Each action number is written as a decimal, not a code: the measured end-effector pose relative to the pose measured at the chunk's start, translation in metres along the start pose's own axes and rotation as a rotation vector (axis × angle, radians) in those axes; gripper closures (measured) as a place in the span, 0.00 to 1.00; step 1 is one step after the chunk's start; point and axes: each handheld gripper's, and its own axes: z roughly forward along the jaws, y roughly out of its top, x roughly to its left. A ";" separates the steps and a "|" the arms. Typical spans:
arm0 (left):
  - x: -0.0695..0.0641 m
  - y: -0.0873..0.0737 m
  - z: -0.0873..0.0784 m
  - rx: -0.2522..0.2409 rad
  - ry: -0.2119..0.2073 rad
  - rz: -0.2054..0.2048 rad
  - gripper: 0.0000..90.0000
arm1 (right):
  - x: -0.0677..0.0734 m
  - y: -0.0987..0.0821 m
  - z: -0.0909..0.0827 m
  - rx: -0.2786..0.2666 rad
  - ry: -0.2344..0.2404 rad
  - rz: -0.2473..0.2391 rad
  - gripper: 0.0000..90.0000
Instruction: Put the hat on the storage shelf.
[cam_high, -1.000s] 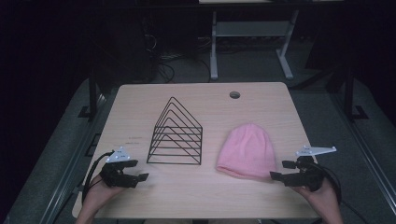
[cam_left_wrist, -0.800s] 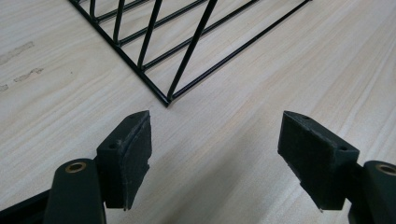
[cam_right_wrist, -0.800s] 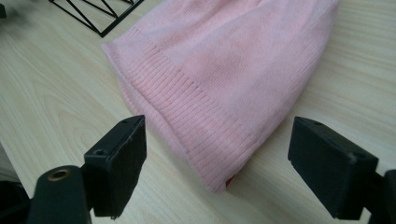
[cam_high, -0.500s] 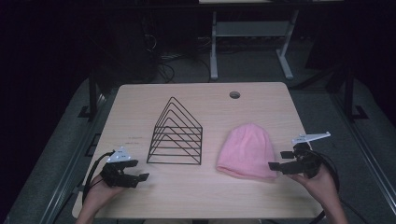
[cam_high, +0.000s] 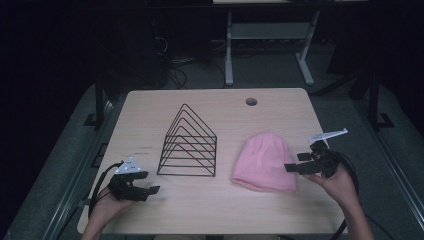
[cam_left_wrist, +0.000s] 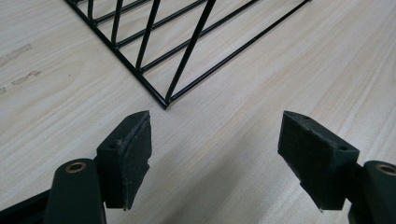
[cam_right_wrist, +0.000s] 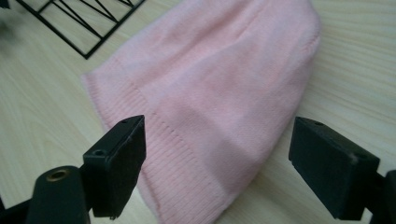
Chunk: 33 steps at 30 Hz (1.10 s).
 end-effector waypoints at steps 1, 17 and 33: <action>0.000 0.000 0.000 -0.001 0.002 -0.002 0.29 | -0.003 0.003 0.002 0.015 -0.006 0.005 0.20; 0.006 -0.002 -0.003 -0.008 0.009 -0.020 0.29 | -0.016 0.038 0.005 0.040 0.003 -0.001 0.20; 0.005 -0.002 -0.002 -0.005 -0.001 -0.017 0.29 | -0.040 0.069 0.027 0.073 0.000 0.035 0.21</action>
